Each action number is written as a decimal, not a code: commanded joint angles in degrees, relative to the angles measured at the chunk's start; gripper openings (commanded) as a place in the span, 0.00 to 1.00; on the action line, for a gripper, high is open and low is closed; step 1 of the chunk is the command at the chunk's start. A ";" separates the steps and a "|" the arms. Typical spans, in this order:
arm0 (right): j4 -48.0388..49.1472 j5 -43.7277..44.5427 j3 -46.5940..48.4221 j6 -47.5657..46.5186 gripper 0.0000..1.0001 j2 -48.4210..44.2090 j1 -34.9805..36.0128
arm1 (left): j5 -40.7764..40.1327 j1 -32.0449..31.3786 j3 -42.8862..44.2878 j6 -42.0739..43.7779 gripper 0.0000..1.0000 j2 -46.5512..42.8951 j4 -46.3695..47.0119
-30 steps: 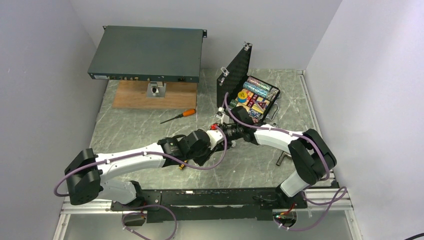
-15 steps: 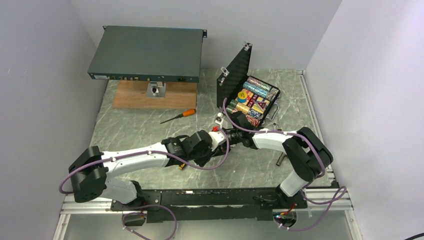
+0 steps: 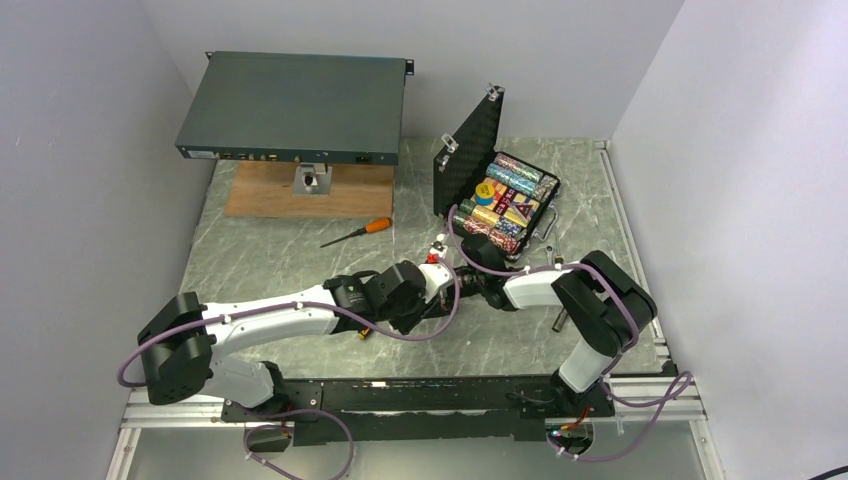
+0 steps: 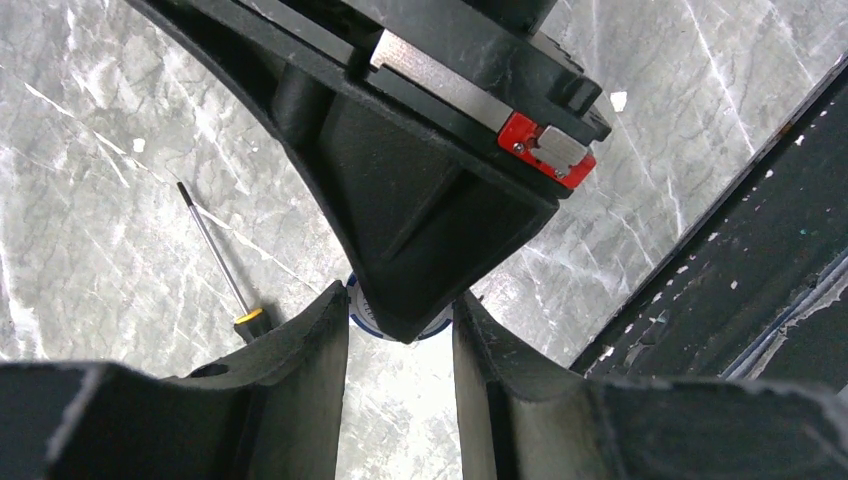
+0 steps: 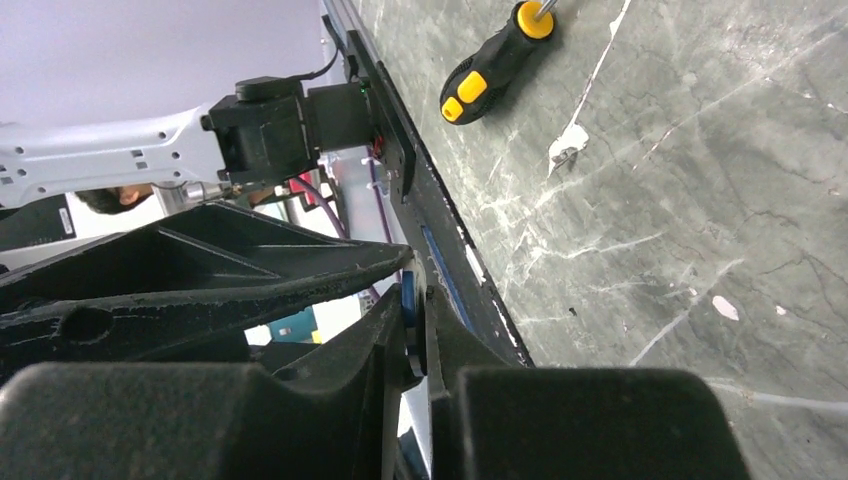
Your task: Pack up texas hold em set
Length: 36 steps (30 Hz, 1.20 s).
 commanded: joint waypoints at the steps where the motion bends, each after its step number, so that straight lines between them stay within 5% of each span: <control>1: 8.43 -1.97 -1.16 2.98 0.11 -0.05 0.48 | -0.18 -0.48 2.05 -0.12 0.00 0.31 1.58; 6: 3.73 1.23 -1.24 0.10 0.00 -2.64 0.54 | -0.57 -0.54 2.13 -0.54 0.01 0.10 1.19; 8: 0.37 3.27 -0.88 -1.69 0.00 -3.86 0.50 | -0.63 -0.54 2.76 -1.38 0.24 -0.08 0.51; 10: -5.15 6.33 0.19 -4.62 0.00 -5.13 0.28 | -0.30 -0.54 3.05 -2.20 0.58 -0.88 0.25; 13: -15.45 13.93 2.12 -9.71 0.00 -7.34 -0.37 | -2.36 -0.46 3.19 -3.63 0.81 -3.42 -1.03; 23: -40.84 42.32 5.30 -14.80 0.00 -21.85 -12.14 | -12.87 -0.46 -6.28 -11.84 0.92 -24.80 -0.15; 29: -53.05 71.21 11.75 -11.68 0.00 -25.01 -16.10 | -12.67 -0.19 -12.84 -17.38 0.99 -34.55 -0.25; 36: -52.87 76.27 21.65 -13.53 0.00 -16.62 -22.52 | -13.00 -0.19 -15.11 -18.94 0.99 -35.02 -2.10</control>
